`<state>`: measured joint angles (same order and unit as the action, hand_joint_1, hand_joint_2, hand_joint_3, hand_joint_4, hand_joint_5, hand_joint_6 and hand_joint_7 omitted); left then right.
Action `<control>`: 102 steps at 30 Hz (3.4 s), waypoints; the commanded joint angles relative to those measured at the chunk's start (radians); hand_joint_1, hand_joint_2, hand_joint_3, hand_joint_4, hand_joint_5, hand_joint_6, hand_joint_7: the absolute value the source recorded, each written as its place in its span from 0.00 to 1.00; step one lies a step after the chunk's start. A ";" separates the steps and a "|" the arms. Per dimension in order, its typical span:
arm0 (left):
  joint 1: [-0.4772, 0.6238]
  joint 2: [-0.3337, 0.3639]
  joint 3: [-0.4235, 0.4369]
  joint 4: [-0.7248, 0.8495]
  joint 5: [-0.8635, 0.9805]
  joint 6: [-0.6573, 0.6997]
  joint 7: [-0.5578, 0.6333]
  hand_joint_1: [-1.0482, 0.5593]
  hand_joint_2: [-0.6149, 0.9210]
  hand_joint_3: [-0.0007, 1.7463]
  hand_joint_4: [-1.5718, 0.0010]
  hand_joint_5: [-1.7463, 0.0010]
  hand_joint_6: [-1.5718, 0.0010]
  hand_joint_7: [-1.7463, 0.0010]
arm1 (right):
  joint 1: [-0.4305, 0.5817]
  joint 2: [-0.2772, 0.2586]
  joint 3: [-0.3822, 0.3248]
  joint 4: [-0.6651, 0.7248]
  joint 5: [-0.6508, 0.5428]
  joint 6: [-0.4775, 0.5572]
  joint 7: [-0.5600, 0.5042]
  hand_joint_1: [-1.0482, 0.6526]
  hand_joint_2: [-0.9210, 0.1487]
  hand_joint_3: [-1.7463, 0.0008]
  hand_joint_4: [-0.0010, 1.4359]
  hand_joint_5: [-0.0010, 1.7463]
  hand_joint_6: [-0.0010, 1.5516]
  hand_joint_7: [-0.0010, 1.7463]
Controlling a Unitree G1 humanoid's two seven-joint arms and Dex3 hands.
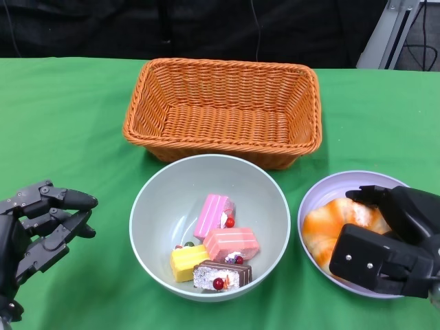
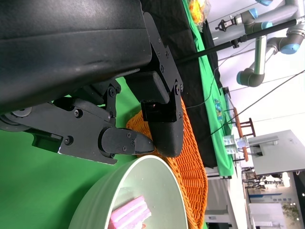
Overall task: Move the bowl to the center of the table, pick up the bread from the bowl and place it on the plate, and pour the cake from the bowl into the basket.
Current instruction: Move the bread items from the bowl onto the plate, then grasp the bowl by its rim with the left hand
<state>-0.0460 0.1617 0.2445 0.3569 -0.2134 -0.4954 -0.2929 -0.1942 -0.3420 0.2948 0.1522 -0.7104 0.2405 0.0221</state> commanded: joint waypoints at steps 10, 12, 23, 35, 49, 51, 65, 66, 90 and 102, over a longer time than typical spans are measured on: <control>0.006 0.017 0.008 0.010 -0.004 -0.005 -0.001 0.57 1.00 0.15 0.48 0.27 0.39 0.57 | 0.019 -0.016 -0.032 -0.100 0.050 0.027 0.099 0.30 0.00 0.94 0.24 0.00 0.23 0.00; 0.005 0.016 0.009 0.009 -0.004 -0.003 0.001 0.56 1.00 0.15 0.48 0.27 0.39 0.57 | 0.021 -0.018 -0.035 -0.116 0.059 0.029 0.110 0.29 0.00 0.93 0.24 0.00 0.22 0.00; 0.006 0.017 0.009 0.009 -0.013 -0.004 -0.008 0.57 1.00 0.16 0.47 0.27 0.39 0.57 | 0.020 -0.043 -0.049 -0.175 0.093 0.045 0.194 0.27 0.00 0.93 0.22 0.00 0.23 0.00; 0.011 0.019 0.011 0.002 -0.013 -0.004 -0.008 0.57 1.00 0.15 0.48 0.27 0.39 0.57 | 0.024 -0.044 -0.038 -0.186 0.076 0.065 0.230 0.30 0.00 0.93 0.23 0.00 0.25 0.01; 0.003 0.026 0.015 0.024 -0.013 -0.015 -0.018 0.57 1.00 0.15 0.48 0.28 0.39 0.58 | 0.103 -0.056 -0.128 -0.495 0.166 0.120 0.324 0.21 0.00 0.89 0.22 0.00 0.21 0.00; 0.002 0.025 0.015 0.024 -0.013 -0.015 -0.018 0.57 1.00 0.15 0.48 0.28 0.39 0.58 | 0.104 -0.055 -0.129 -0.500 0.164 0.124 0.328 0.21 0.00 0.88 0.22 0.00 0.21 0.00; 0.003 0.028 0.017 0.033 -0.018 -0.025 -0.036 0.58 1.00 0.15 0.47 0.27 0.38 0.58 | 0.273 0.192 -0.318 -0.636 0.701 -0.108 0.291 0.46 0.00 0.95 0.56 0.13 0.46 0.08; 0.004 0.029 0.017 0.033 -0.017 -0.027 -0.037 0.58 1.00 0.15 0.47 0.27 0.38 0.58 | 0.281 0.200 -0.321 -0.629 0.728 -0.130 0.292 0.48 0.00 0.94 0.59 0.14 0.48 0.08; 0.048 0.249 -0.108 -0.088 0.196 -0.354 -0.186 0.27 1.00 0.04 0.71 0.97 0.66 1.00 | 0.366 0.284 -0.303 -0.541 0.990 -0.231 0.274 0.53 0.26 0.52 0.49 0.91 0.43 0.74; -0.077 0.301 -0.105 0.014 0.489 -0.737 -0.074 0.24 0.97 0.01 0.68 0.97 0.66 0.99 | 0.364 0.294 -0.295 -0.535 1.012 -0.208 0.256 0.54 0.26 0.49 0.47 0.94 0.42 0.76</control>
<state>-0.0798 0.4498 0.1180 0.3428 0.2131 -1.1441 -0.4079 0.1702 -0.0501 0.0044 -0.3835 0.2844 0.0229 0.2844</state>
